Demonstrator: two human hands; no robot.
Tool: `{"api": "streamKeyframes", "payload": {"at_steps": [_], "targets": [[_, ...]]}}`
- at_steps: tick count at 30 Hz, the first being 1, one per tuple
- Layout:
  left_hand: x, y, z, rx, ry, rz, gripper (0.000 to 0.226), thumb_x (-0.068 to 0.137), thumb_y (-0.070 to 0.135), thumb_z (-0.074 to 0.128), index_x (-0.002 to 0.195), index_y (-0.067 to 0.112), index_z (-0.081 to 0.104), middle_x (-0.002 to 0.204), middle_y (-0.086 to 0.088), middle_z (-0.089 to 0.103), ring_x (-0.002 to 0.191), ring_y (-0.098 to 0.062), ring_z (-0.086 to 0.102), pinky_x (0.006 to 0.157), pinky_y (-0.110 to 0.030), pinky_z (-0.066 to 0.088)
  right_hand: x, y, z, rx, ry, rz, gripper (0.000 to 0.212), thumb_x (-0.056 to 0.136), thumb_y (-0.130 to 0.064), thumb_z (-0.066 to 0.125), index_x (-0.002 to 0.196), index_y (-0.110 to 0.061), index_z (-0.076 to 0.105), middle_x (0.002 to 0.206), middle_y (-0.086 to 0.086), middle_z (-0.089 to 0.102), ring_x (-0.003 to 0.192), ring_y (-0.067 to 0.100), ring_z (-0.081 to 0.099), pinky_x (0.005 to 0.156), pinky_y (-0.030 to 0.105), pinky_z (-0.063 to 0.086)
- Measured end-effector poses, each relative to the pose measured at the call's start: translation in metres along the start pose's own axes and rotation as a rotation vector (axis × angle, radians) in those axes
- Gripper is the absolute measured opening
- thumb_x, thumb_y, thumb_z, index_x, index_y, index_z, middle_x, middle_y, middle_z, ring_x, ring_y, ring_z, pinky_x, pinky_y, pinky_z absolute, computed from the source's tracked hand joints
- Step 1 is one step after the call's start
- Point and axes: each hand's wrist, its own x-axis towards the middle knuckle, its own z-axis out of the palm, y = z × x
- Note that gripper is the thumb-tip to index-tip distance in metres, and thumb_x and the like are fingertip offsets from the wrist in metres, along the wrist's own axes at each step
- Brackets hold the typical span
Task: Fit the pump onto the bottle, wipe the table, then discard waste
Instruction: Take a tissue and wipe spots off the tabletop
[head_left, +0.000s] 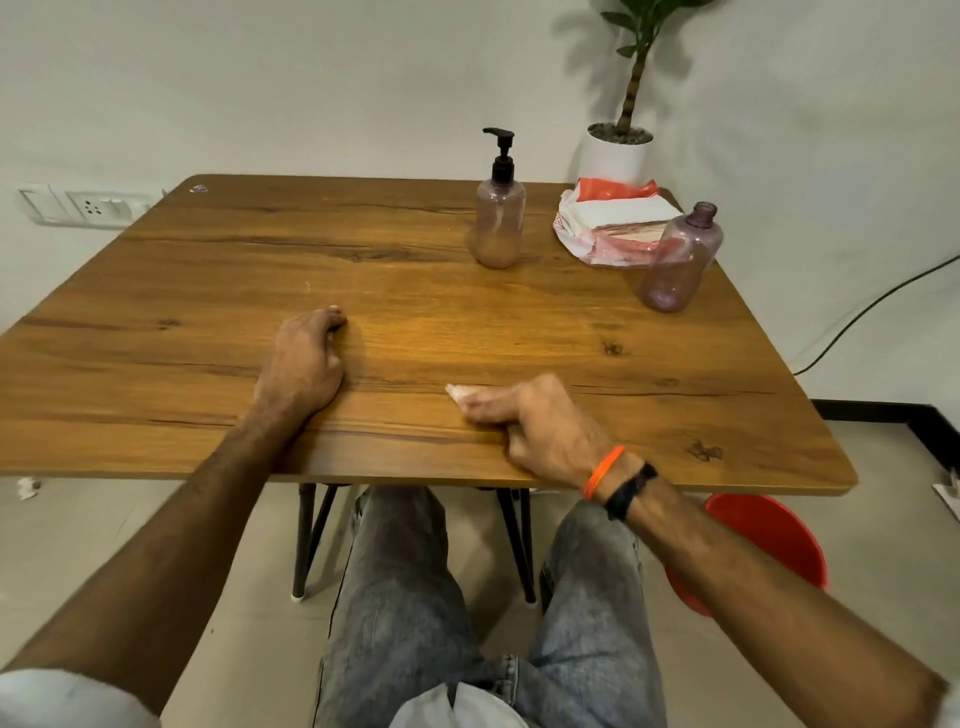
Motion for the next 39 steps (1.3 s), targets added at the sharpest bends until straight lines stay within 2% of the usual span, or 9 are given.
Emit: {"api": "streamKeyframes", "payload": {"at_steps": [3,8,10,13,19,23,30,36,39], "targets": [[-0.001,0.0,0.001,0.008,0.003,0.008,0.039,0.097,0.014,0.047,0.136,0.011,0.051,0.145,-0.009,0.049,0.134,-0.028,0.042,0.114,-0.046,0.033,-0.016,-0.008,0.002,0.072,-0.044,-0.103,0.048,0.077,0.013,0.057,0.115,-0.013,0.07,0.123,0.0,0.067,0.12,0.008,0.059,0.108,0.02,0.04],[-0.002,0.0,0.0,0.008,0.009,0.026,0.039,0.097,0.013,0.047,0.135,0.01,0.052,0.145,-0.011,0.049,0.134,-0.029,0.042,0.114,-0.046,0.031,0.021,0.028,-0.025,0.067,0.3,0.163,0.051,0.077,0.012,0.052,0.113,-0.019,0.072,0.12,-0.006,0.068,0.119,0.006,0.059,0.105,0.006,0.031],[-0.003,0.001,-0.001,0.003,0.0,0.025,0.039,0.097,0.013,0.047,0.136,0.009,0.051,0.145,-0.012,0.048,0.134,-0.029,0.041,0.114,-0.046,0.031,0.041,0.048,-0.037,-0.024,0.351,0.318,0.051,0.08,0.011,0.052,0.116,-0.019,0.07,0.124,-0.003,0.067,0.121,0.012,0.058,0.107,0.012,0.032],[-0.003,0.002,-0.003,-0.002,-0.002,0.024,0.039,0.098,0.013,0.047,0.136,0.009,0.051,0.145,-0.013,0.048,0.134,-0.029,0.041,0.114,-0.046,0.03,0.054,0.064,-0.04,-0.158,0.242,0.408,0.049,0.083,0.005,0.057,0.123,-0.022,0.067,0.131,0.001,0.063,0.124,0.022,0.056,0.111,0.03,0.039],[-0.002,0.003,-0.001,0.008,0.006,0.02,0.039,0.097,0.013,0.047,0.136,0.009,0.051,0.144,-0.012,0.049,0.134,-0.029,0.041,0.114,-0.046,0.031,0.015,0.013,-0.008,-0.081,0.09,0.144,0.051,0.08,0.01,0.058,0.122,-0.017,0.067,0.137,-0.002,0.058,0.131,0.011,0.049,0.112,0.014,0.022],[-0.002,0.001,0.0,0.019,0.002,0.016,0.039,0.097,0.014,0.046,0.135,0.01,0.051,0.145,-0.011,0.049,0.133,-0.029,0.042,0.113,-0.046,0.032,-0.015,-0.02,0.012,-0.009,-0.045,-0.077,0.045,0.079,0.01,0.062,0.119,-0.011,0.068,0.129,0.002,0.064,0.125,0.011,0.055,0.112,0.021,0.034],[-0.002,0.002,0.0,0.01,0.016,0.017,0.038,0.096,0.013,0.044,0.133,0.01,0.054,0.143,-0.01,0.051,0.133,-0.029,0.044,0.113,-0.046,0.034,0.018,0.011,-0.016,-0.044,0.272,0.198,0.046,0.081,0.01,0.054,0.118,-0.014,0.068,0.127,-0.001,0.065,0.125,0.012,0.055,0.113,0.02,0.031],[-0.003,0.007,0.0,0.037,0.047,0.007,0.038,0.096,0.01,0.043,0.131,0.007,0.056,0.141,-0.011,0.054,0.131,-0.029,0.046,0.112,-0.041,0.035,0.005,-0.006,0.005,-0.103,0.112,0.107,0.05,0.08,0.009,0.059,0.123,-0.015,0.065,0.137,-0.003,0.058,0.132,0.009,0.047,0.112,0.013,0.02],[-0.003,0.008,-0.001,0.037,0.057,-0.003,0.038,0.096,0.01,0.043,0.131,0.007,0.056,0.141,-0.011,0.054,0.131,-0.029,0.046,0.112,-0.04,0.035,-0.015,-0.031,0.02,-0.082,-0.008,-0.096,0.05,0.076,0.011,0.066,0.121,-0.013,0.068,0.134,0.002,0.061,0.128,0.013,0.052,0.114,0.022,0.032]]}}
